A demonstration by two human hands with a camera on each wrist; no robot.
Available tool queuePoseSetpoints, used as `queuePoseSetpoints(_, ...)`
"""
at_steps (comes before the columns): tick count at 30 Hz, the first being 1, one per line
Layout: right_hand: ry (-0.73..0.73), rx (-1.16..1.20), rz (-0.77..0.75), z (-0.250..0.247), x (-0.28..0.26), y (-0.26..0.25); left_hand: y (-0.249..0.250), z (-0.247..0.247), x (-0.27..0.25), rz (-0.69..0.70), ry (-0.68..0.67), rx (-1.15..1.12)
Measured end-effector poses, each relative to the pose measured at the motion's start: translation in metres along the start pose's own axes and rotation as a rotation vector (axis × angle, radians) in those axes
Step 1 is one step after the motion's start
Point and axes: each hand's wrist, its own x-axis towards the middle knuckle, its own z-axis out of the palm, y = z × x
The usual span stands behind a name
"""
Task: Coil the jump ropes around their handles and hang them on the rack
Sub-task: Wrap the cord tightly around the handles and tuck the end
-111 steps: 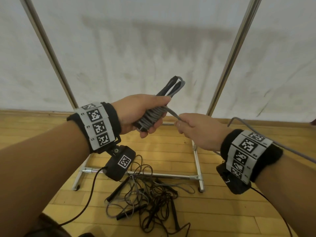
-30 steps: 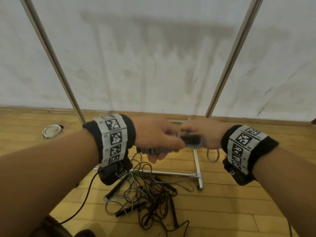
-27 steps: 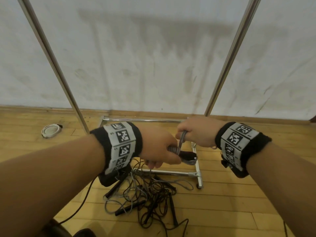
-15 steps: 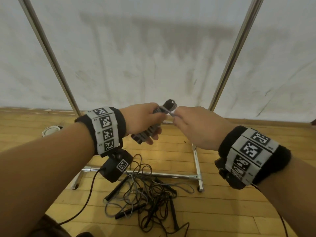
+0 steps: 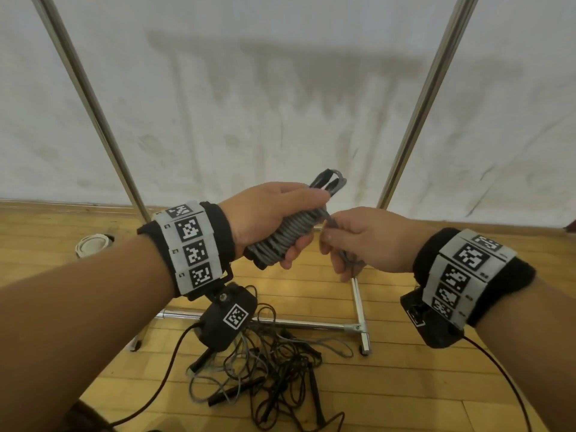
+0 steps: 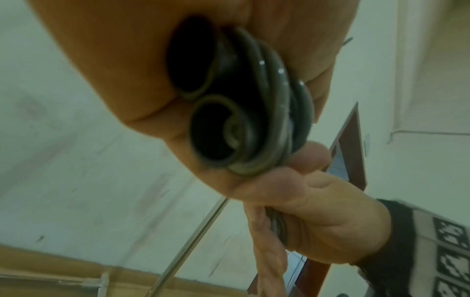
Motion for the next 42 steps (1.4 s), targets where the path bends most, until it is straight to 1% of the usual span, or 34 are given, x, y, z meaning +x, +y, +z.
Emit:
queuePoseSetpoints(3,-0.011,-0.081,-0.004,-0.005,0.000,0.003,-0.001,0.002,0.000,-0.010,-0.129,0.069)
queuePoseSetpoints(6,0.044,-0.162,-0.060,-0.013,-0.003,0.004,0.005,0.008,-0.001,-0.062,-0.298,0.089)
queuePoseSetpoints(7,0.053,-0.205,-0.081,-0.015,-0.004,0.004,0.007,0.011,-0.001,-0.094,-0.336,0.140)
queuePoseSetpoints(8,0.040,-0.276,-0.087,-0.016,-0.004,0.002,0.009,0.016,-0.002,-0.135,-0.354,0.238)
queuePoseSetpoints(9,0.006,-0.358,-0.078,-0.014,-0.003,0.000,0.011,0.022,-0.003,-0.186,-0.361,0.383)
queuePoseSetpoints(11,-0.075,-0.523,-0.021,-0.007,0.001,-0.006,0.006,0.037,-0.002,-0.299,-0.373,0.750)
queuePoseSetpoints(12,-0.099,-0.621,-0.011,-0.003,0.004,-0.010,0.001,0.046,0.001,-0.346,-0.369,0.921)
queuePoseSetpoints(13,-0.108,-0.725,-0.014,0.001,0.007,-0.015,-0.003,0.053,0.004,-0.383,-0.348,1.046)
queuePoseSetpoints(14,-0.100,-0.826,-0.027,0.004,0.009,-0.021,-0.008,0.060,0.008,-0.415,-0.311,1.108)
queuePoseSetpoints(15,-0.072,-0.913,-0.047,0.006,0.010,-0.027,-0.012,0.062,0.011,-0.440,-0.257,1.093)
queuePoseSetpoints(16,-0.023,-0.976,-0.065,0.006,0.010,-0.032,-0.014,0.062,0.016,-0.455,-0.181,1.013)
queuePoseSetpoints(17,0.039,-1.008,-0.082,0.007,0.009,-0.037,-0.017,0.058,0.019,-0.469,-0.084,0.868)
queuePoseSetpoints(18,0.107,-0.999,-0.102,0.007,0.007,-0.040,-0.015,0.052,0.020,-0.487,0.011,0.687)
queuePoseSetpoints(19,0.169,-0.952,-0.119,0.006,0.005,-0.041,-0.012,0.046,0.018,-0.472,0.094,0.532)
queuePoseSetpoints(20,0.217,-0.877,-0.123,0.005,0.004,-0.041,-0.008,0.039,0.018,-0.420,0.147,0.447)
queuePoseSetpoints(22,0.287,-0.691,-0.118,0.002,0.002,-0.040,-0.002,0.031,0.017,-0.264,0.205,0.398)
queuePoseSetpoints(24,0.371,-0.560,-0.137,-0.001,0.003,-0.036,0.000,0.026,0.019,-0.159,0.244,0.366)
queuePoseSetpoints(26,0.449,-0.463,-0.156,-0.003,0.005,-0.030,-0.003,0.022,0.020,-0.121,0.261,0.352)
queuePoseSetpoints(29,0.553,-0.260,-0.166,-0.005,0.010,-0.020,-0.007,0.018,0.022,-0.113,0.254,0.324)
queuePoseSetpoints(31,0.597,-0.112,-0.168,-0.007,0.010,-0.015,-0.007,0.015,0.020,-0.120,0.247,0.295)
queuePoseSetpoints(34,0.619,0.038,-0.155,-0.012,0.008,-0.011,-0.004,0.011,0.015,-0.135,0.247,0.238)
queuePoseSetpoints(36,0.597,0.087,-0.159,-0.014,0.004,-0.010,-0.002,0.009,0.012,-0.143,0.259,0.226)
queuePoseSetpoints(39,0.533,0.098,-0.186,-0.015,0.001,-0.013,-0.001,0.007,0.009,-0.154,0.283,0.272)
queuePoseSetpoints(42,0.495,0.218,-0.190,-0.014,-0.001,-0.019,-0.004,0.005,0.007,-0.159,0.299,0.371)
